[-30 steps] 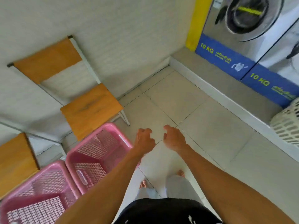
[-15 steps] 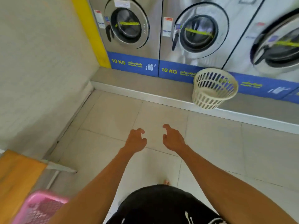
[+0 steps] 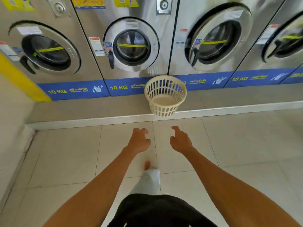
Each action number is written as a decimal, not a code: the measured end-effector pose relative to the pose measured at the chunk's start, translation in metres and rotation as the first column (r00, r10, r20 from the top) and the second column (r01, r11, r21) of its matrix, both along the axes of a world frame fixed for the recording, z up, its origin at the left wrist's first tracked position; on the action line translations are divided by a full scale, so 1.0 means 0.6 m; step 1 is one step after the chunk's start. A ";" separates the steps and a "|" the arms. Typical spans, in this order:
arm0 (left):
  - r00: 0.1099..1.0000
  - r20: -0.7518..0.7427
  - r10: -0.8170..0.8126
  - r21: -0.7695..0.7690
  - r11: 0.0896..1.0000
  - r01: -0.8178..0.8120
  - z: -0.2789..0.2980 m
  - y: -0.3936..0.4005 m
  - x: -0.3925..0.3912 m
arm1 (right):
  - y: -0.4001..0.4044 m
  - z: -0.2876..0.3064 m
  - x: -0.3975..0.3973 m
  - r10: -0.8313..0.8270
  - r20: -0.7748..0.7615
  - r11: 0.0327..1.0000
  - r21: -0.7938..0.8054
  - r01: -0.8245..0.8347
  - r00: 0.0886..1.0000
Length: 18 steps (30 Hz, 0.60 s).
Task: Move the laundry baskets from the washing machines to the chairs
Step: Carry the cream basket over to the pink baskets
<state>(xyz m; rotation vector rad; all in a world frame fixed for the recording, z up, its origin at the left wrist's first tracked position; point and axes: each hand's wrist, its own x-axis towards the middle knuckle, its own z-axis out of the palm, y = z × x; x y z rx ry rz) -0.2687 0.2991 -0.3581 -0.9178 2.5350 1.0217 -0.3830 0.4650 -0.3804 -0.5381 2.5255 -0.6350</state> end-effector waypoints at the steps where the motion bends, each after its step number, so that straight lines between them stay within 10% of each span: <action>1: 1.000 0.009 -0.014 0.001 1.000 0.014 -0.004 -0.004 -0.019 | 0.000 -0.004 -0.018 -0.010 0.008 1.000 0.006 0.010 1.000; 18: 0.988 0.151 -0.038 0.135 0.991 0.017 -0.050 -0.164 -0.453 | -0.102 -0.027 -0.442 -0.085 0.067 0.987 0.143 0.075 0.994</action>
